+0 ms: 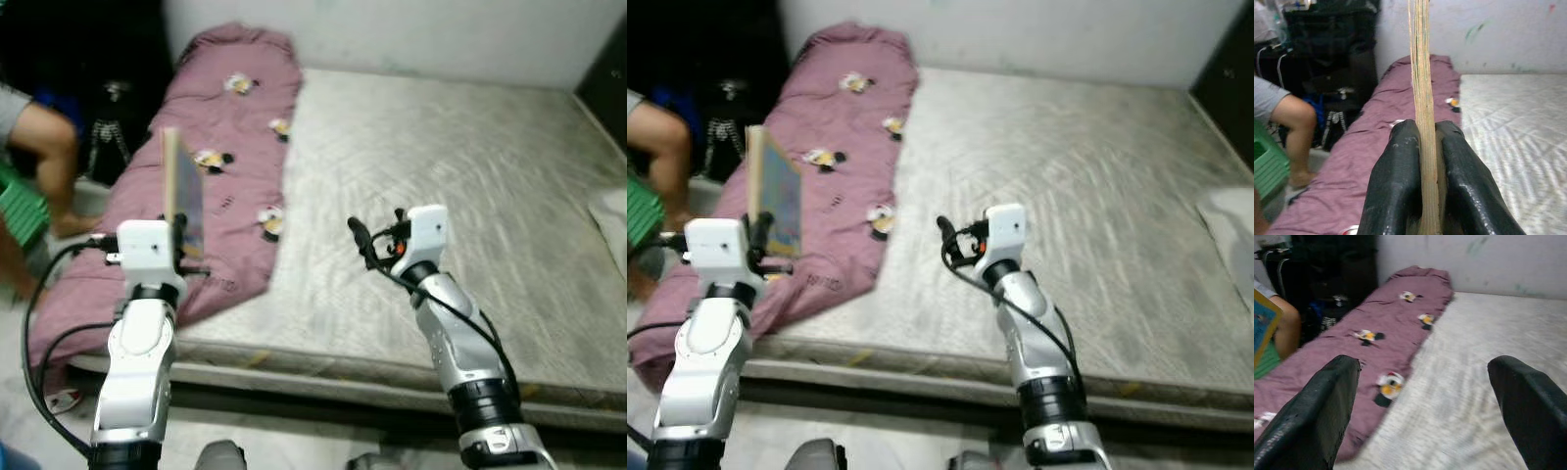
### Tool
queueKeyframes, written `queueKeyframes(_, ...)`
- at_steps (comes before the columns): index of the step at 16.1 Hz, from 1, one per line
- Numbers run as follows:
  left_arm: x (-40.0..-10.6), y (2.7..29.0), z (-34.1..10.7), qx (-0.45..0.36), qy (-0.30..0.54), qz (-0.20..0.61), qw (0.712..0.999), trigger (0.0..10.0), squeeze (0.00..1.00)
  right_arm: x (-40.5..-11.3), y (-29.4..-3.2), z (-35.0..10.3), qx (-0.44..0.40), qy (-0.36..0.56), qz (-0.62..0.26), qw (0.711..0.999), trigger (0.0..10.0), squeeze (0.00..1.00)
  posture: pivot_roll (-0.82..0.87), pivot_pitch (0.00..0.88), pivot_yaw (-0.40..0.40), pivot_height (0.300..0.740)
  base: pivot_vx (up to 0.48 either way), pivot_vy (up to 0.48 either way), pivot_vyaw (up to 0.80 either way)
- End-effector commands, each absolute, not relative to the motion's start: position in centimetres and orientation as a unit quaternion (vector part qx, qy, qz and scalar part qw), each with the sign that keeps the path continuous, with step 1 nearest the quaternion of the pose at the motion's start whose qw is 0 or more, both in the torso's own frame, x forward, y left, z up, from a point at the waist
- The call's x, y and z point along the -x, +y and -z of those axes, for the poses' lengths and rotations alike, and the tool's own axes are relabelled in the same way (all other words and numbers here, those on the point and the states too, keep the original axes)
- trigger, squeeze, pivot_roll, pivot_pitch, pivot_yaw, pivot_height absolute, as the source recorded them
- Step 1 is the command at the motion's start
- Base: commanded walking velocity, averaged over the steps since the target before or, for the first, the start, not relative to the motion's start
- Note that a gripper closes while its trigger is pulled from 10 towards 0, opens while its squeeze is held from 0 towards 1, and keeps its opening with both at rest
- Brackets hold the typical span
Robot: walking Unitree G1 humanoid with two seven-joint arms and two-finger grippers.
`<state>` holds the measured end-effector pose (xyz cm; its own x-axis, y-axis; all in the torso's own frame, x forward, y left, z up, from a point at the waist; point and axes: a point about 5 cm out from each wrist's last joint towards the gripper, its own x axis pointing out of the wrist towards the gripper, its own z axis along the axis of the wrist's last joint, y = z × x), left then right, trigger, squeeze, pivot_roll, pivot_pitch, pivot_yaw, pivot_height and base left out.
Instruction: Clean up the room
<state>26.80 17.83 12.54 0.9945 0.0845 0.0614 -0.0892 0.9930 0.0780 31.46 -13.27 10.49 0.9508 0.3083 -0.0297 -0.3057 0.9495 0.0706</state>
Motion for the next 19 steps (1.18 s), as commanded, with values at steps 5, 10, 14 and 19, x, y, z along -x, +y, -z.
queueKeyframes(5, -26.58, 17.02, -12.93, -0.036, -0.045, -0.030, 0.998, 10.0, 0.00, -31.45, -14.40, -10.54, -0.028, 0.020, -0.137, 0.990, 10.0, 0.00, -0.03, 0.028, -0.029, 0.740, 0.000, -0.268, 0.00)
queueKeyframes(10, -26.66, 17.06, -12.93, -0.038, -0.044, -0.030, 0.998, 10.0, 0.00, -31.53, -14.40, -10.43, -0.024, 0.023, -0.136, 0.990, 10.0, 0.00, -0.03, 0.029, -0.027, 0.740, 0.000, -0.269, 0.00)
queueKeyframes(14, -26.77, 17.11, -13.00, -0.038, -0.046, -0.029, 0.998, 10.0, 0.00, -31.51, -14.54, -10.28, -0.026, 0.030, -0.132, 0.990, 10.0, 0.00, -0.03, 0.029, -0.025, 0.740, 0.000, -0.267, 0.00)
queueKeyframes(19, -26.78, 16.89, -13.12, -0.026, -0.053, -0.030, 0.998, 10.0, 0.00, -31.56, -14.57, -10.30, -0.023, 0.029, -0.132, 0.991, 10.0, 0.00, -0.03, 0.029, -0.027, 0.740, 0.000, -0.161, -0.16)
